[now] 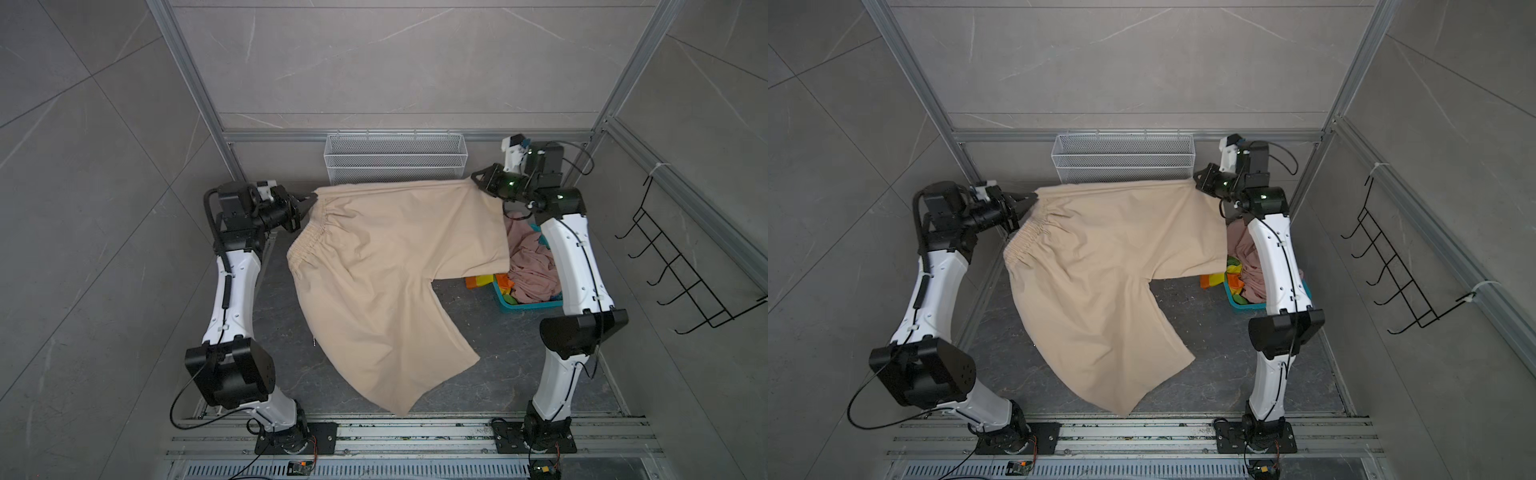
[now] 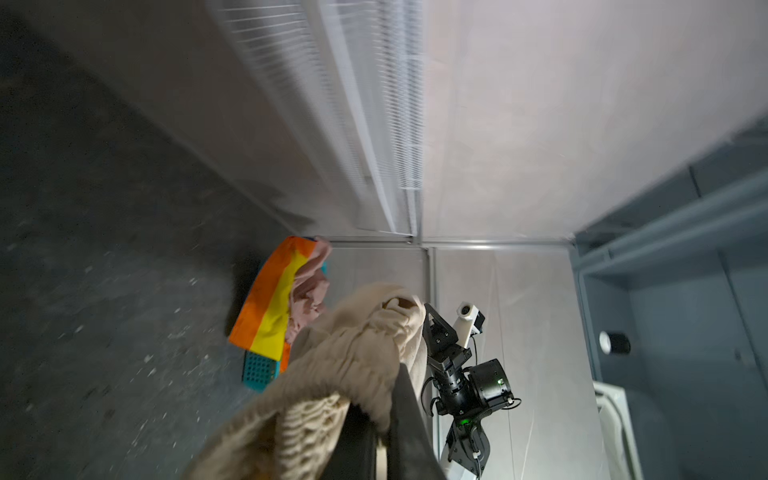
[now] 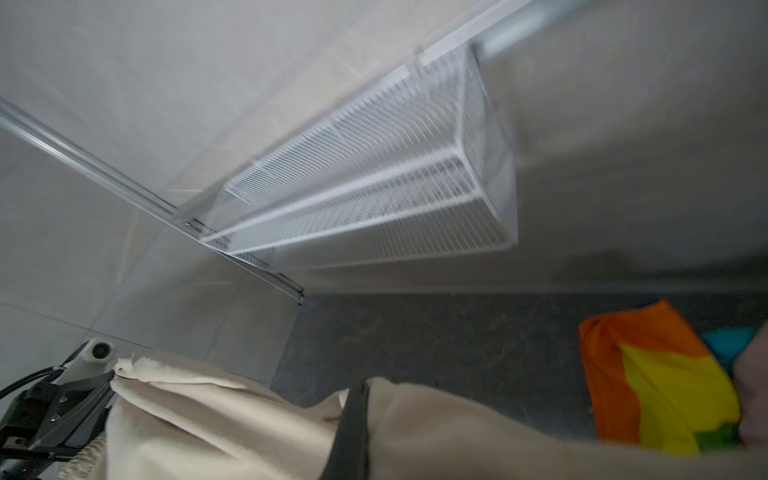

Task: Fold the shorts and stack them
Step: 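Lift the beige shorts high with both grippers, stretching them between grippers, then lower the shorts onto the table with both grippers and release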

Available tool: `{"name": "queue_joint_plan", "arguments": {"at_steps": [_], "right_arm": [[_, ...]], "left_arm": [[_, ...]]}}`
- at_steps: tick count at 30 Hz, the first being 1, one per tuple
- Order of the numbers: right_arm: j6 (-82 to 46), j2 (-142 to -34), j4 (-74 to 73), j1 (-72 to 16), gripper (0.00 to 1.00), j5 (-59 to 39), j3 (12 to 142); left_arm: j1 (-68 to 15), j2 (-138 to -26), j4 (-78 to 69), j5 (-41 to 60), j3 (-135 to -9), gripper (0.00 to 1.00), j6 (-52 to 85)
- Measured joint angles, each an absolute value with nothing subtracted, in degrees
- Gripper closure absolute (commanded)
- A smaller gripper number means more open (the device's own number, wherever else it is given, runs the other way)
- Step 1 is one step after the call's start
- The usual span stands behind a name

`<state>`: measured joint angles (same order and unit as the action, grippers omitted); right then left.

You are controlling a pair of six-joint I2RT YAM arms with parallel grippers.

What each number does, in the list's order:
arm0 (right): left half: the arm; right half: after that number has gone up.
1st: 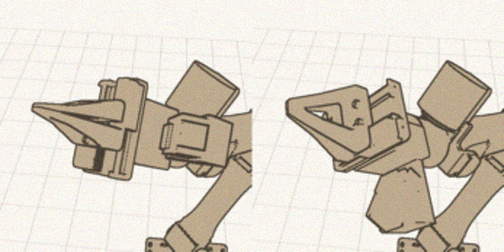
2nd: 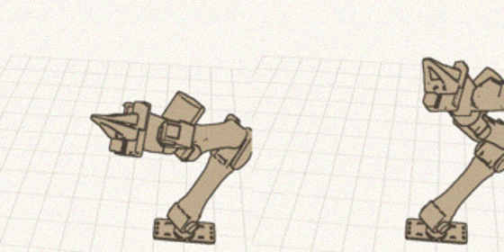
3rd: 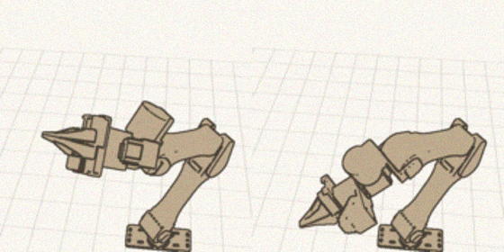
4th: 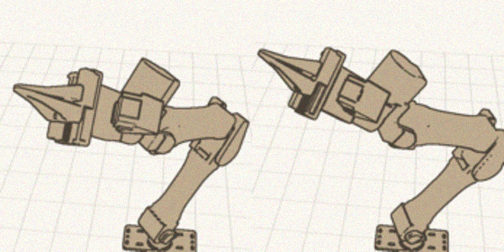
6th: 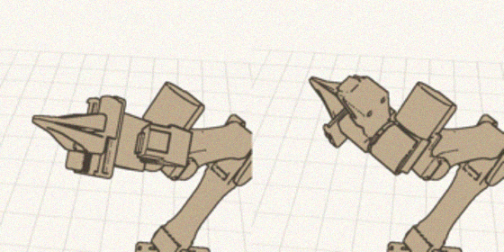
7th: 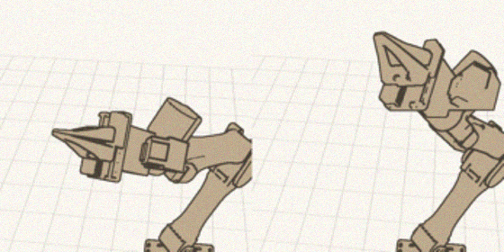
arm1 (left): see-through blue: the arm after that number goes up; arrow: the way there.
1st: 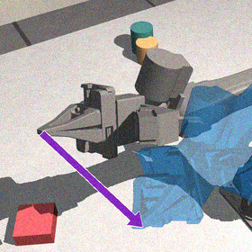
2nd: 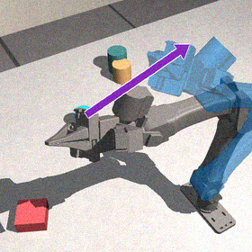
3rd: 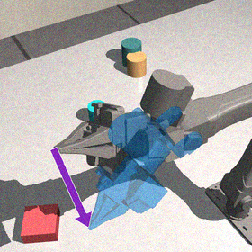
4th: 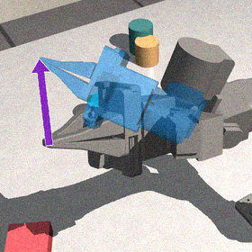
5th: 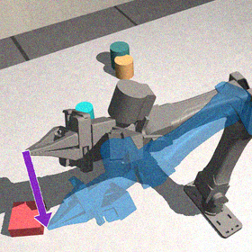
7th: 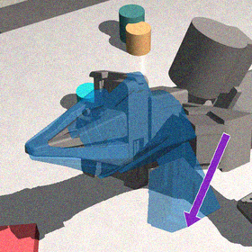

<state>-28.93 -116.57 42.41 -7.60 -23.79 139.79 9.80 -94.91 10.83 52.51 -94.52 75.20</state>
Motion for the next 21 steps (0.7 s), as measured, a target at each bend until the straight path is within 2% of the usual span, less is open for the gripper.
{"name": "queue_joint_plan", "arguments": {"at_steps": [3, 7, 11, 14, 16, 21], "right_arm": [[-29.93, -122.87, 45.93, -7.64, 1.0, -24.1, 143.59], [-31.33, -129.54, 49.56, -7.68, 1.0, -24.34, 162.15], [-32.4, -125.8, 47.59, -7.38, 1.0, -25.39, 167.52], [-32.01, -115.72, 42.78, -6.9, 1.0, -25.78, 155.65], [-31.48, -108.07, 39.05, -6.57, 1.0, -26.26, 144.0], [-31.27, -89.45, 27.14, -6.13, 1.0, -27.75, 105.75]], "left_arm": [[9.8, -99.74, 12.95, 52.49, -94.15, 1.0, 75.05], [9.8, -102.02, 12.03, 52.58, -101.65, 1.0, 75.18], [9.78, -102.26, 4.36, 53.32, -111.98, 1.0, 76.64], [9.78, -102.78, -0.3, 55.46, -118.24, 1.0, 76.93], [9.78, -101.62, -3.38, 56.99, -116.9, 1.0, 76.79], [9.78, -92.68, -7.55, 59.05, -91.39, 1.0, 74.67]]}}
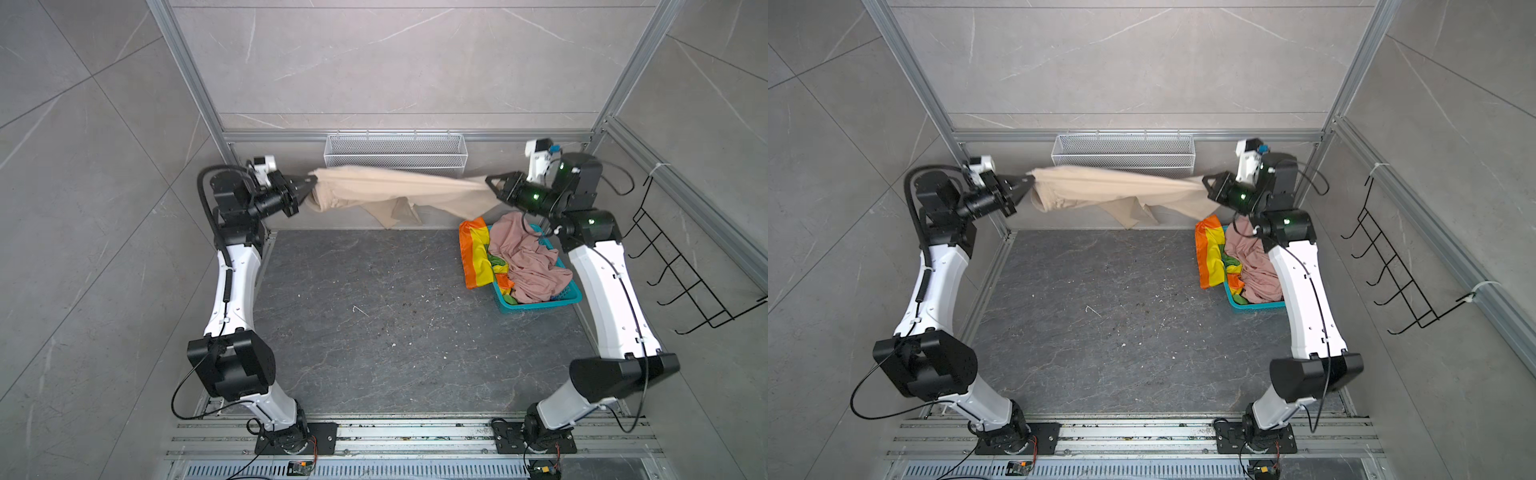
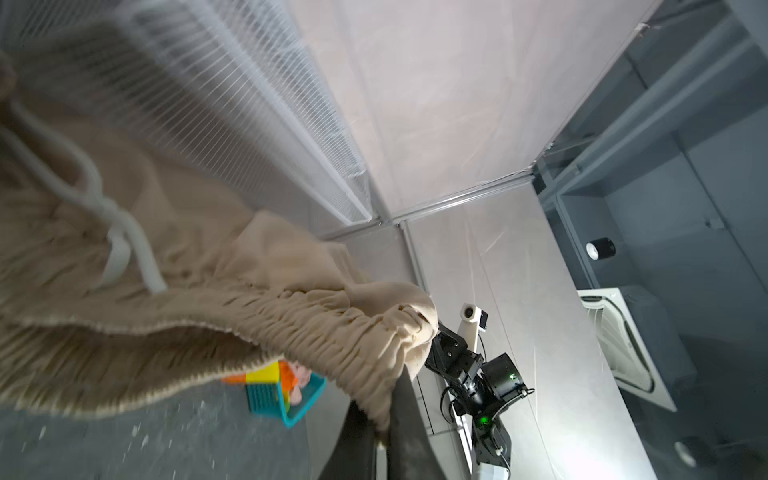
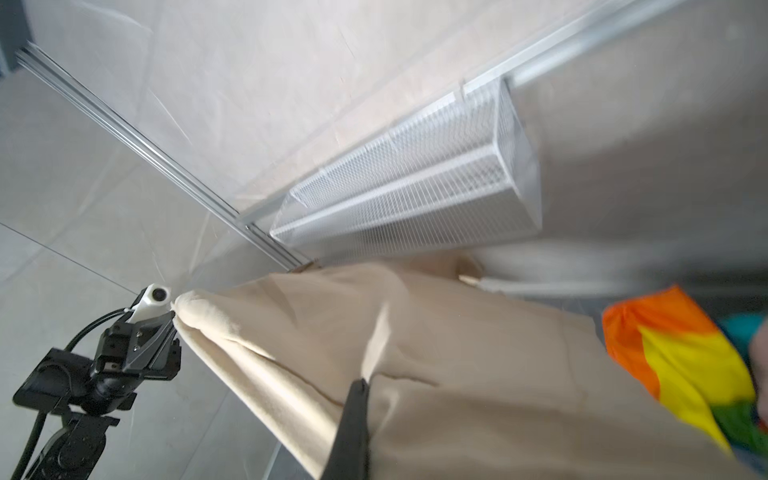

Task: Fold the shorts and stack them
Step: 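Lower the shorts onto the table with both grippers and release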

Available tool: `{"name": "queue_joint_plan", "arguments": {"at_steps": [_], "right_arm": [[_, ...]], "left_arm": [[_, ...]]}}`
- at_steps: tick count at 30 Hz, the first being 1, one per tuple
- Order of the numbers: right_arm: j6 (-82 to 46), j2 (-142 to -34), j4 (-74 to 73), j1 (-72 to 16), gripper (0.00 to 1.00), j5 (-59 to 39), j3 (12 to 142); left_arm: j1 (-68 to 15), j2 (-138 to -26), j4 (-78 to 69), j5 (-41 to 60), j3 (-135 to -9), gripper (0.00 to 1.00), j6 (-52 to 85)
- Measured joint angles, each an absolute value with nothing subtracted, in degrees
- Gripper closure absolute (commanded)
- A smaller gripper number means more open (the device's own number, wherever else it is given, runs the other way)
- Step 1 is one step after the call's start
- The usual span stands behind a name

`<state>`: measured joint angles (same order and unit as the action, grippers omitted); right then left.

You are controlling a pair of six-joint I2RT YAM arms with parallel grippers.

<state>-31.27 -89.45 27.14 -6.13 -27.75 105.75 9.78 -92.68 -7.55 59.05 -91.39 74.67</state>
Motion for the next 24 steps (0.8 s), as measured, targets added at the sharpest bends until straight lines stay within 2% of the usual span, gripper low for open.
{"name": "queue_joint_plan", "arguments": {"at_steps": [6, 9, 13, 14, 16, 21, 23, 24], "right_arm": [[-31.88, -85.27, 19.35, -7.97, 1.0, -26.85, 69.32], [-32.4, -85.19, 19.11, -10.2, 1.0, -25.87, 57.63], [-32.84, -82.11, 19.42, -11.53, 1.0, -25.19, 48.16], [-32.8, -81.01, 19.51, -11.7, 0.98, -25.04, 47.07], [-32.77, -79.2, 19.7, -12.08, 0.94, -24.64, 45.71], [-31.97, -77.56, 21.3, -12.86, 0.79, -22.09, 43.11], [-31.35, -77.56, 23.11, -13.67, 0.68, -21.17, 42.87], [-30.98, -77.56, 23.86, -14.2, 0.62, -20.84, 42.89]], "left_arm": [[11.66, -84.36, -1.61, 55.4, -52.6, 1.0, 69.91], [13.47, -79.75, 4.82, 52.36, -41.58, 1.0, 67.9], [14.37, -71.4, 12.27, 49.71, -36.71, 1.0, 64.34], [14.37, -69.54, 13.39, 49.43, -36.29, 0.97, 63.55], [14.39, -66.67, 14.98, 48.8, -35.22, 0.86, 62.24], [15.2, -62.15, 19.35, 44.88, -30.52, 0.64, 60.27], [15.57, -57.89, 22.11, 42.33, -28.64, 0.55, 59.66], [15.59, -55.51, 23.68, 41.19, -28.25, 0.54, 59.31]]}}
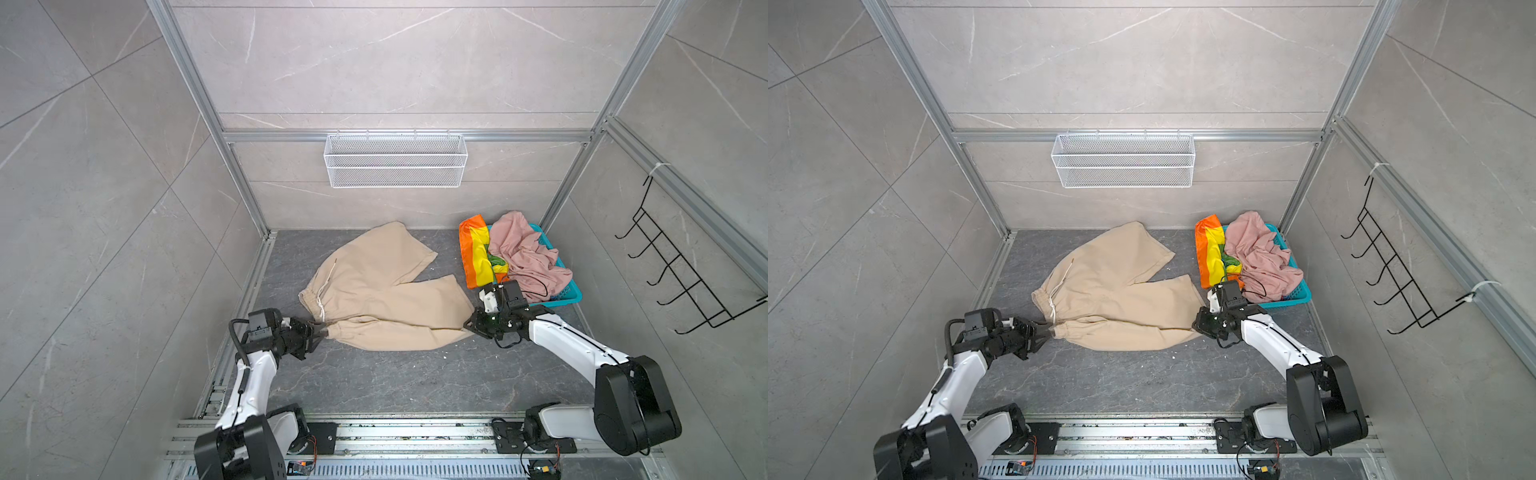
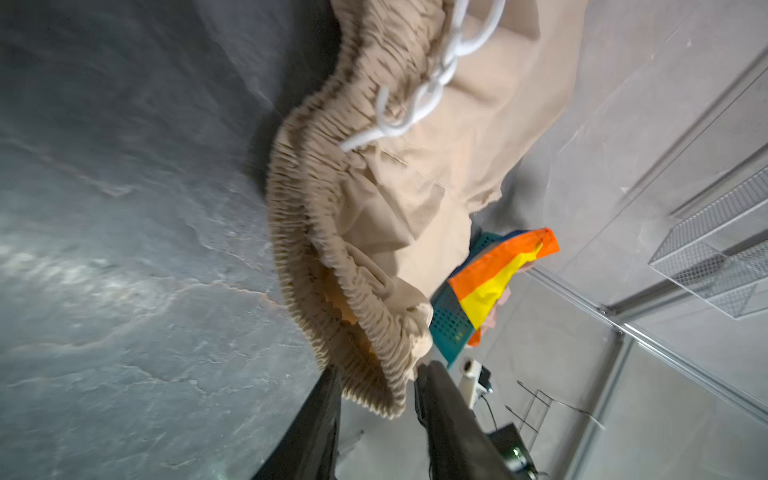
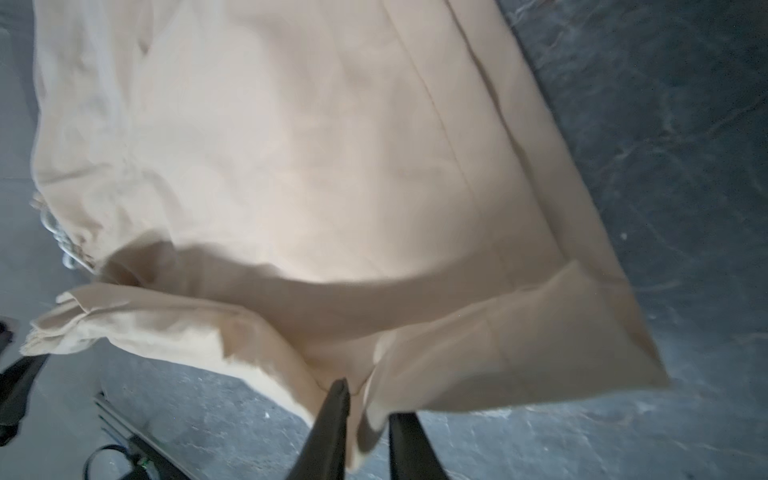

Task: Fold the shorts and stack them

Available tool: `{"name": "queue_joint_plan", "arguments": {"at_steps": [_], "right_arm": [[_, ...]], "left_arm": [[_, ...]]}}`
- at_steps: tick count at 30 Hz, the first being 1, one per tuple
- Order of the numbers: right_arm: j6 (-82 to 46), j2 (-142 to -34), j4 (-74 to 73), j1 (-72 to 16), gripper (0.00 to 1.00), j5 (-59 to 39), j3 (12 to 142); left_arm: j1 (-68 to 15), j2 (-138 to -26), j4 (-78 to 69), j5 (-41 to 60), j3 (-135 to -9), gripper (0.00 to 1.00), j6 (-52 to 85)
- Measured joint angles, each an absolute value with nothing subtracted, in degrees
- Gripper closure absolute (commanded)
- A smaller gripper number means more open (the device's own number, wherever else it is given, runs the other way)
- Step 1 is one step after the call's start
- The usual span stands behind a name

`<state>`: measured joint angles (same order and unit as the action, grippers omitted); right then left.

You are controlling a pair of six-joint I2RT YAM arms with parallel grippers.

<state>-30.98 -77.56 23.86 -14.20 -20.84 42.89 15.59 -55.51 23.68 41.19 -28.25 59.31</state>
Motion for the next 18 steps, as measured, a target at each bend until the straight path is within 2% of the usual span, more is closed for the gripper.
{"name": "queue_joint_plan", "arguments": {"at_steps": [2, 5, 7, 8, 9, 13, 18], "right_arm": [[-29.95, -77.54, 25.91, -14.98, 0.5, -20.47, 43.4], [-28.14, -77.21, 29.8, -15.18, 0.36, -19.99, 45.91], [-27.14, -76.75, 32.01, -15.16, 0.29, -19.44, 48.97], [-26.76, -76.6, 32.64, -15.16, 0.23, -19.29, 50.78], [-26.5, -76.6, 32.93, -15.16, 0.2, -19.2, 52.6], [-26.89, -78.39, 31.97, -15.16, 0.01, -20.14, 58.5], [-30.81, -86.28, 24.88, -15.35, 0.01, -23.24, 60.01]], "left_arm": [[15.59, -51.24, 27.0, 38.5, -28.58, 0.53, 58.26], [15.75, -48.56, 29.52, 35.05, -29.78, 0.51, 58.02], [15.75, -48.71, 27.49, 34.85, -29.78, 0.47, 59.96], [15.53, -49.45, 25.39, 35.05, -29.76, 0.38, 61.52], [14.96, -50.35, 23.29, 35.03, -29.8, 0.34, 62.81], [7.01, -58.33, 20.18, 33.8, -35.86, 0.34, 63.81], [-5.85, -72.71, 16.91, 33.47, -47.72, 0.34, 61.39]]}}
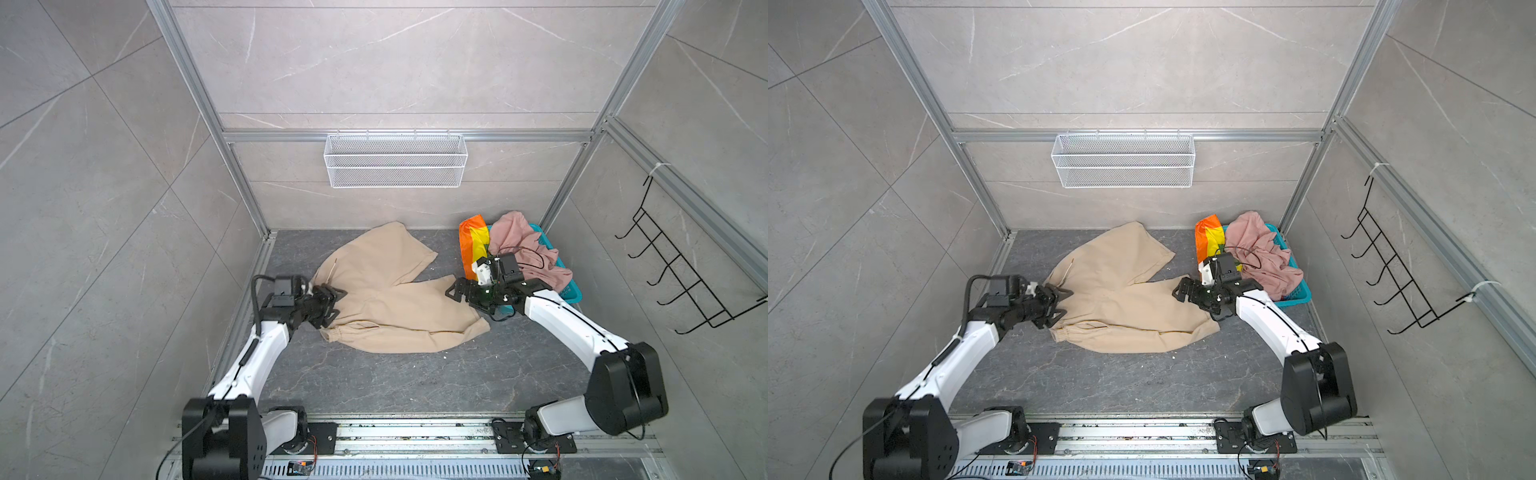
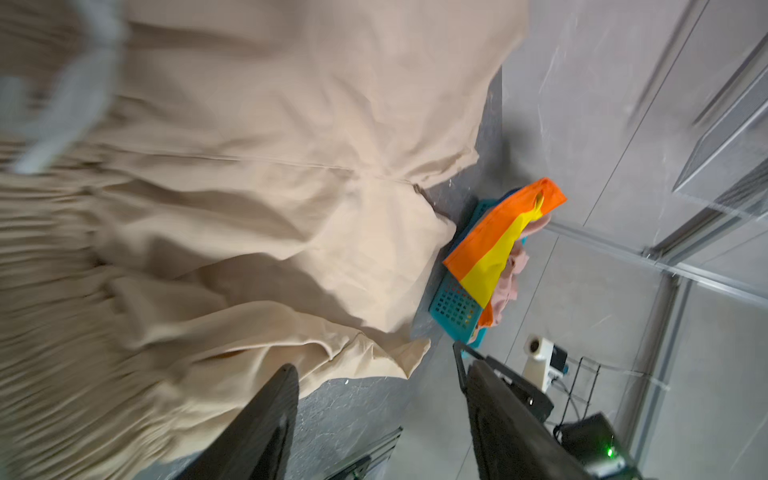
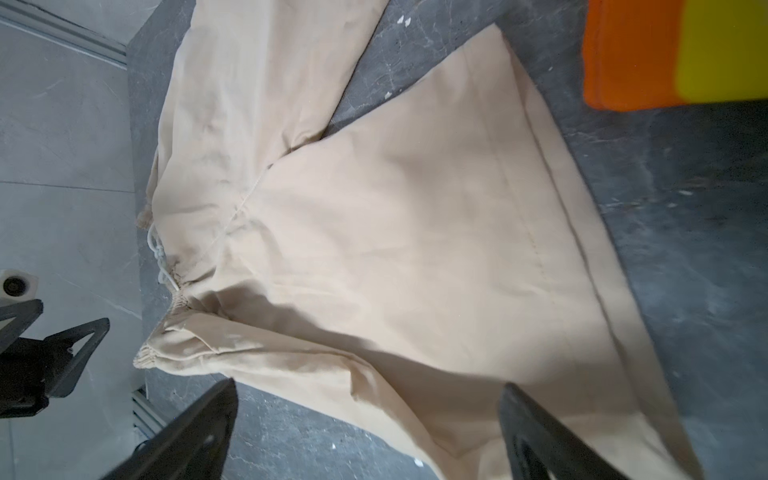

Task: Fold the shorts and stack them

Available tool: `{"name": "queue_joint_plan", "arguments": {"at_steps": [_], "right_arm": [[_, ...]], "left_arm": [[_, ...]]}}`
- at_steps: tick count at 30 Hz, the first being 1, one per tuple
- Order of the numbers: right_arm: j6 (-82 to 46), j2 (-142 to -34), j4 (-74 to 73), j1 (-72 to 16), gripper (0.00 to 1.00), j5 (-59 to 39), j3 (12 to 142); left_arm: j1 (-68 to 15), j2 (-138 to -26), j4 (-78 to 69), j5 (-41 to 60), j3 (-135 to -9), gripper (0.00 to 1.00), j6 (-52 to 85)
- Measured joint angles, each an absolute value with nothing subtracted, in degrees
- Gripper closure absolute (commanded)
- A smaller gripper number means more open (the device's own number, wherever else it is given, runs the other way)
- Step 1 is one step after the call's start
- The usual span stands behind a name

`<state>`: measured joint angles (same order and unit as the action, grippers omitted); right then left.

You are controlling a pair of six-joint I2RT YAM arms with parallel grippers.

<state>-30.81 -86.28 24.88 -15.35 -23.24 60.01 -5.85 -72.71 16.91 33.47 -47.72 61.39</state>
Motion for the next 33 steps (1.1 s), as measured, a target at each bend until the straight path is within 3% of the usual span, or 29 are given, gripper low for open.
{"name": "queue_joint_plan", "arguments": {"at_steps": [5, 12, 26, 30, 33], "right_arm": [[-34.3, -94.85, 18.81, -17.61, 0.01, -25.82, 60.23], [-35.2, -104.86, 14.59, -19.07, 0.01, -28.71, 65.63], [-34.94, -110.8, 12.14, -17.67, 0.01, -27.97, 68.4], [-33.61, -109.32, 15.0, -16.82, 0.01, -24.14, 68.31], [-32.91, -105.89, 18.24, -17.39, 0.01, -21.74, 67.29]], "left_arm": [[-13.13, -81.95, 15.42, 34.68, -49.1, 0.34, 59.7], [-13.89, -81.08, 17.06, 34.79, -42.72, 0.34, 58.35], [-12.88, -61.14, 26.04, 34.46, -25.17, 0.34, 59.99], [-10.55, -54.33, 33.5, 30.2, -26.79, 0.32, 60.29], [-10.2, -48.86, 34.0, 26.24, -33.34, 0.24, 60.88]]}}
